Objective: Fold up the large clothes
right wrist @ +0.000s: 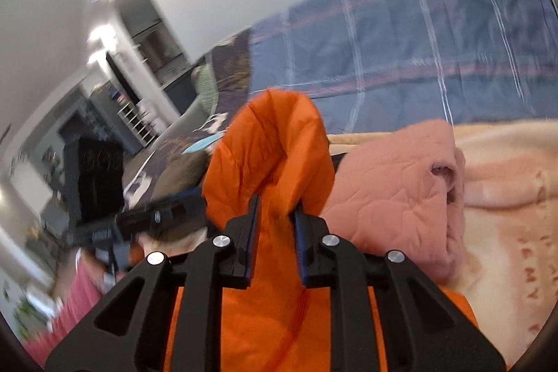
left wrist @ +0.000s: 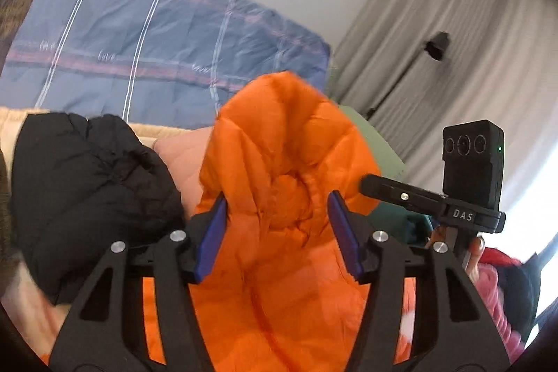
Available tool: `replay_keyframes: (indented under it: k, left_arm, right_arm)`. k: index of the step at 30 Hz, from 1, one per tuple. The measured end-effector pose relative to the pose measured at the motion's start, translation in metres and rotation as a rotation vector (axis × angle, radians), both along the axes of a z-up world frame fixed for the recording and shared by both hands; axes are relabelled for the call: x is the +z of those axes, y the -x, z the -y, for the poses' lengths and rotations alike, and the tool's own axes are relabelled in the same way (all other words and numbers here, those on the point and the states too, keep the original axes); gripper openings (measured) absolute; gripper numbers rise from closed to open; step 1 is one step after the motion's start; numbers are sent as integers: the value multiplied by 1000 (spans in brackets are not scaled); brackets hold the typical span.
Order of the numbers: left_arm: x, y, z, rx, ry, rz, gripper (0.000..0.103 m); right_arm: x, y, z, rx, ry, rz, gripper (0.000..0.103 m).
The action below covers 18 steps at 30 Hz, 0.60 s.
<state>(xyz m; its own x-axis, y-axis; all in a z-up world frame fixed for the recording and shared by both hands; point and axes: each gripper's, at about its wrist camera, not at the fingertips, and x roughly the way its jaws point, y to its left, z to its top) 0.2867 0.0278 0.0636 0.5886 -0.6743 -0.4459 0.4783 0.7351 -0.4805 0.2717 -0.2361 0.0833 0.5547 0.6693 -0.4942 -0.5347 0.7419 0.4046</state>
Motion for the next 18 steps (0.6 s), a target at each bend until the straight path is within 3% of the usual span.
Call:
replay_keyframes:
  k: [3,6,10,14,18]
  left_arm:
    - [4,56,-9,4,-31,53,65]
    - [-5,102,-31,12,-35,117,70]
    - [-10,135,-48,31,-20,129,72]
    - [-36,127,-22,21,-71,26,70]
    - [-82,114,33,-30,-255,-75,57]
  right_arm:
    - [-14,53,11,24,65,20,25]
    - [-35,97,30,-23,102,8,41]
    - [-52,122,44,-118,109,-14,41]
    - [-72,117,23,-158,64,-110,41]
    - [-115,101,-21,-135,128,-219,41]
